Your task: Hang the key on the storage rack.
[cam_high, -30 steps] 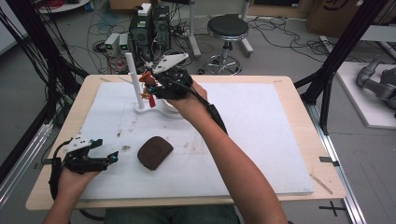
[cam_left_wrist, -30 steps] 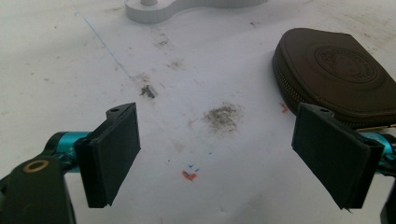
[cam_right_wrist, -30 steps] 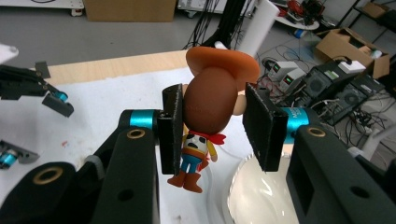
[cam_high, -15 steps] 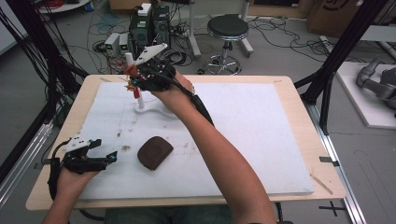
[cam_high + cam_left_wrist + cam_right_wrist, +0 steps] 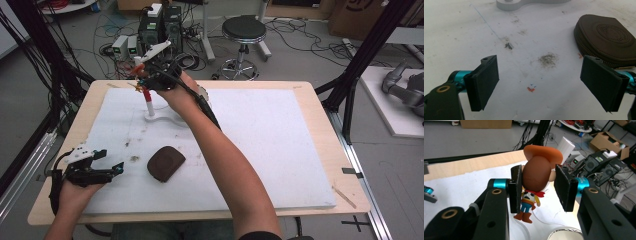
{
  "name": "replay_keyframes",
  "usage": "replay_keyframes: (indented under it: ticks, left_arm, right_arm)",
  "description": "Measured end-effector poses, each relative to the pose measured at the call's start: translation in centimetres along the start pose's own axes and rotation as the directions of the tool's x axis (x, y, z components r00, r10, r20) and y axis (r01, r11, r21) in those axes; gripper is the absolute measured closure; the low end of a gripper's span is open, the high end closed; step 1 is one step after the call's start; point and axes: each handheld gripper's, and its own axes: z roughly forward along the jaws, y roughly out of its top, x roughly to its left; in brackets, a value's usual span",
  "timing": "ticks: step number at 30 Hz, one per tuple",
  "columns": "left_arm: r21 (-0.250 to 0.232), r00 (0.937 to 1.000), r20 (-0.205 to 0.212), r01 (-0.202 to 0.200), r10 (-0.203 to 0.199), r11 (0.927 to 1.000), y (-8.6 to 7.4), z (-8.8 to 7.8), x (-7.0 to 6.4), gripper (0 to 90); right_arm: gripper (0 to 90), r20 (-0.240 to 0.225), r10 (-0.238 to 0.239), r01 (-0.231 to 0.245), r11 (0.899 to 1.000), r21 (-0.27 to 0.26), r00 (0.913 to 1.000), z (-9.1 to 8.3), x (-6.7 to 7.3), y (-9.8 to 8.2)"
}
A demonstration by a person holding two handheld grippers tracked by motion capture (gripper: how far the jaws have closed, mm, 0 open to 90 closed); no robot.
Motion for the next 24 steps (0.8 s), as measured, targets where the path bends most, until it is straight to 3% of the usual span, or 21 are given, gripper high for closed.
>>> replay_keyframes:
  ticks: [7, 8, 10, 11, 19, 24]
  left_arm:
    - [0.004, 1.0, 0.0, 0.002, -0.002, 1.0, -0.1, 0.1, 0.0, 15.1]
    - [0.005, 1.0, 0.0, 0.003, -0.003, 1.0, -0.1, 0.1, 0.1, 15.1]
    - [0.008, 1.0, -0.004, 0.0, 0.0, 1.0, -0.1, 0.1, 0.1, 15.2]
    - [0.009, 1.0, -0.005, 0.0, 0.0, 1.0, -0.1, 0.1, 0.1, 15.2]
    - [0.009, 1.0, 0.001, 0.001, -0.001, 1.0, -0.1, 0.2, -0.1, 15.2]
    - [0.009, 0.9999, 0.011, -0.01, 0.01, 0.9999, 0.1, 0.4, -0.4, 15.2]
  right_arm:
    - [59.7, 0.003, 0.001, -0.001, 1.0, 0.027, 1.0, 0.9, -0.3, -0.2]
    - [56.0, 0.006, -0.011, 0.01, 0.999, 0.043, 0.9999, 1.1, -0.2, -0.4]
    - [47.0, 0.02, -0.002, 0.001, 1.0, 0.024, 0.9998, 1.0, -0.2, -0.5]
    - [47.1, 0.015, 0.004, -0.005, 1.0, 0.022, 0.9999, 0.9, -0.2, -0.5]
    - [45.7, 0.03, 0.007, -0.007, 1.0, 0.007, 0.9995, -0.8, -0.5, -1.5]
    - [42.0, 0.043, 0.017, -0.017, 1.0, 0.0, 0.9989, -2.6, -1.0, -3.4]
